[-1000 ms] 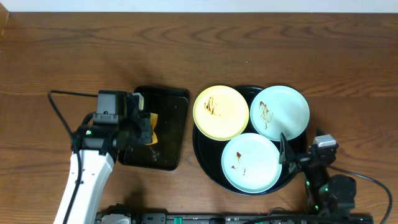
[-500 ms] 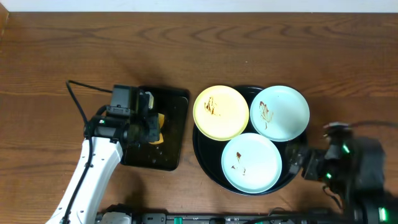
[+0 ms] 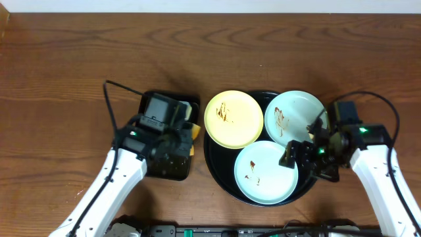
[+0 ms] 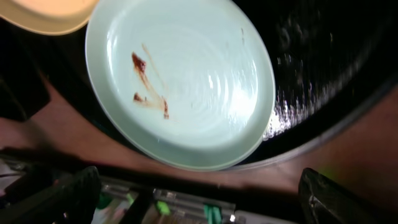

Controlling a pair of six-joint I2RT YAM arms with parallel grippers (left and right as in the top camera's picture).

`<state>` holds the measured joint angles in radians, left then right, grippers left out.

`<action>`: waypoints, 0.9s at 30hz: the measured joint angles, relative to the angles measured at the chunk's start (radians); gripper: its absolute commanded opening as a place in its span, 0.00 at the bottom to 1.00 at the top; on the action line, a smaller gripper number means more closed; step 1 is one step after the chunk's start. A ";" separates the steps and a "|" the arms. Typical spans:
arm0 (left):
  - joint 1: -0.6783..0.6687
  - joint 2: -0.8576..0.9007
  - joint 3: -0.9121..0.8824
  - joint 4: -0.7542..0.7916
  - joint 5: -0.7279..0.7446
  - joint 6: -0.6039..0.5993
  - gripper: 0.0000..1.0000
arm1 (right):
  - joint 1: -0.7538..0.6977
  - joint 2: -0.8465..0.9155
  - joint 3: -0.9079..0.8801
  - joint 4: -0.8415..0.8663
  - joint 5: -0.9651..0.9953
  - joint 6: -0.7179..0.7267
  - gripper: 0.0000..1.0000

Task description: Clean dirty plates on tray and stack at the side

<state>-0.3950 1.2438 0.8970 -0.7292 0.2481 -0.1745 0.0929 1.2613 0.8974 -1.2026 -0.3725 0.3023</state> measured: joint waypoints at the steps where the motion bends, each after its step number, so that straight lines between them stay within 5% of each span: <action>1: -0.011 0.000 0.000 0.004 0.000 -0.003 0.07 | 0.011 0.003 -0.005 0.017 0.015 0.000 0.99; 14: -0.101 0.000 0.000 0.037 -0.007 -0.014 0.07 | 0.043 0.004 -0.200 0.181 0.150 0.130 0.99; 15: -0.113 0.000 0.000 0.040 -0.008 -0.016 0.07 | 0.044 0.004 -0.222 0.216 0.128 0.134 0.94; 16: -0.122 0.000 0.000 0.046 -0.008 -0.019 0.07 | 0.044 0.003 -0.241 0.247 0.109 0.134 0.63; 17: -0.136 0.000 0.000 0.052 -0.008 -0.029 0.07 | 0.048 0.004 -0.266 0.291 0.077 0.125 0.47; 18: -0.145 0.000 0.000 0.058 -0.009 -0.035 0.07 | 0.049 0.004 -0.282 0.320 0.059 0.127 0.65; 19: -0.159 0.000 0.000 0.067 -0.010 -0.043 0.07 | 0.050 0.004 -0.302 0.346 0.034 0.127 0.69; 24: -0.210 0.032 0.000 0.088 -0.011 -0.079 0.07 | 0.050 0.003 -0.352 0.419 -0.011 0.129 0.65; 25: -0.222 0.042 0.000 0.094 -0.011 -0.086 0.07 | 0.050 0.003 -0.357 0.425 -0.016 0.126 0.63; 27: -0.245 0.063 0.000 0.115 -0.010 -0.095 0.08 | 0.050 0.003 -0.361 0.436 -0.021 0.127 0.35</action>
<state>-0.6395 1.3064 0.8970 -0.6144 0.2379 -0.2699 0.1429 1.2648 0.5365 -0.7666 -0.3935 0.4290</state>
